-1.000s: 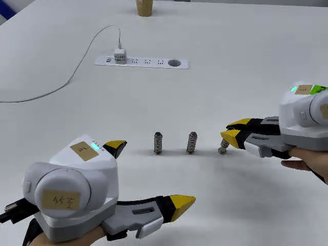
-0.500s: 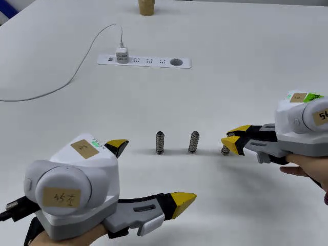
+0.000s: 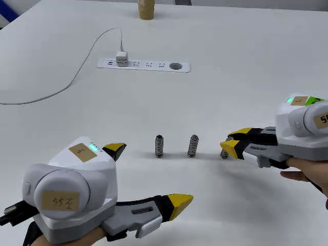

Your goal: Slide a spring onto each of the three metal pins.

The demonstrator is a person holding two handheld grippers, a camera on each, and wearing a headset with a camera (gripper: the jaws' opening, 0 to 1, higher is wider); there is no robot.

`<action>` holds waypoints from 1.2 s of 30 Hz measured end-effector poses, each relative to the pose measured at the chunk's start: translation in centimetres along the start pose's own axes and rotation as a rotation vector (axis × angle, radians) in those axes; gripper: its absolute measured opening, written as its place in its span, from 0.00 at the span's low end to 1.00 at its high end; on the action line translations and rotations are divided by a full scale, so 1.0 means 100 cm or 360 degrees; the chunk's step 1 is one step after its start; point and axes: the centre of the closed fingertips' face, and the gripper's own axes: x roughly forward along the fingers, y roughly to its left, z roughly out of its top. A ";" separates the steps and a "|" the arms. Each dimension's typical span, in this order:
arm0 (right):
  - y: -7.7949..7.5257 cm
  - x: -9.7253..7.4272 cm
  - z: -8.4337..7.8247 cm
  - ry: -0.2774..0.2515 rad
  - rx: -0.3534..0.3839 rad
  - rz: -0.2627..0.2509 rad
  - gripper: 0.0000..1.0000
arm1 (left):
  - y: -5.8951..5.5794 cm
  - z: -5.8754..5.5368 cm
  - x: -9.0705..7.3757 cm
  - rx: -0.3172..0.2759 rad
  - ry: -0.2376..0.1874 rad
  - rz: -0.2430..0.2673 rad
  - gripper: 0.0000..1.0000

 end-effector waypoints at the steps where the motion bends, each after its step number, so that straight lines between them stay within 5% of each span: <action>1: -0.001 -0.001 0.001 -0.0002 0.0005 -0.0006 0.19 | 0.001 0.000 0.000 -0.0001 0.0002 0.0006 0.93; 18: 0.011 -0.035 0.018 -0.0092 0.0086 -0.0024 0.38 | 0.018 0.005 -0.006 -0.0026 0.0017 0.0086 0.86; 20: 0.014 -0.039 0.018 -0.0093 0.0086 -0.0020 0.41 | 0.020 0.001 -0.008 -0.0012 0.0079 0.0104 0.83; 36: 0.026 -0.070 0.018 -0.0135 0.0195 -0.0065 0.57 | 0.024 0.017 -0.021 -0.0010 0.0035 0.0136 0.82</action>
